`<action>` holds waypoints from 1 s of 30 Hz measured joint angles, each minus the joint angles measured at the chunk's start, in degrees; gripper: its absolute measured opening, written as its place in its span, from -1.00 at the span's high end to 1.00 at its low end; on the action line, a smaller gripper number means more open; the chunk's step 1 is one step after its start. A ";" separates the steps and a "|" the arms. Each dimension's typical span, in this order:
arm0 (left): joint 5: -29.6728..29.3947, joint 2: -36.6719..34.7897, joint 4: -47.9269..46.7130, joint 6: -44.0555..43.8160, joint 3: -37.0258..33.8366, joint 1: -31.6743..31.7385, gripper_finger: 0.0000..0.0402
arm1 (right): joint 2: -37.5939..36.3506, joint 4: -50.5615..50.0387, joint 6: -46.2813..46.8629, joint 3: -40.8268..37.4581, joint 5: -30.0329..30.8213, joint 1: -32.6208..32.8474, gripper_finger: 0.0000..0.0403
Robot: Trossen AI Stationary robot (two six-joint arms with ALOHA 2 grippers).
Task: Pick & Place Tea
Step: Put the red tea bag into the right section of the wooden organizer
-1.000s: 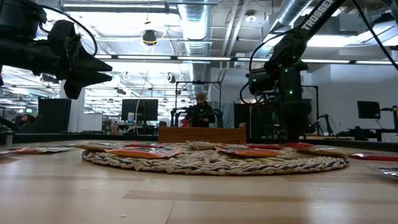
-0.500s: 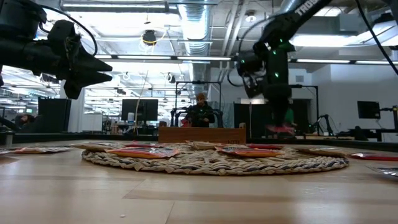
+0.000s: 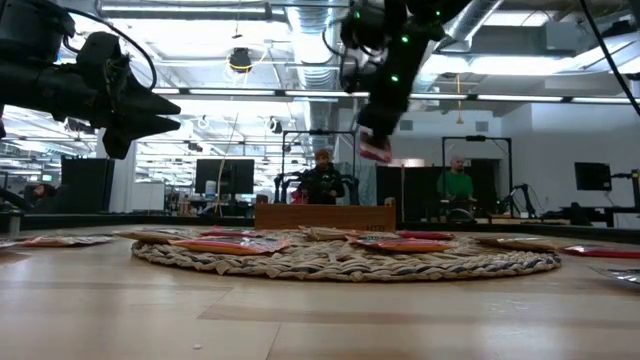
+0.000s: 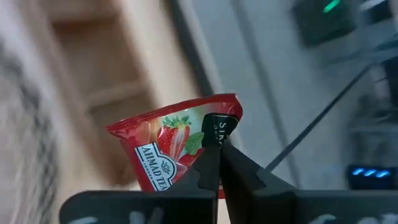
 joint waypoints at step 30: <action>-0.02 0.01 0.35 -0.02 0.00 0.01 0.27 | 14.18 9.80 -0.87 -0.07 16.62 2.25 1.00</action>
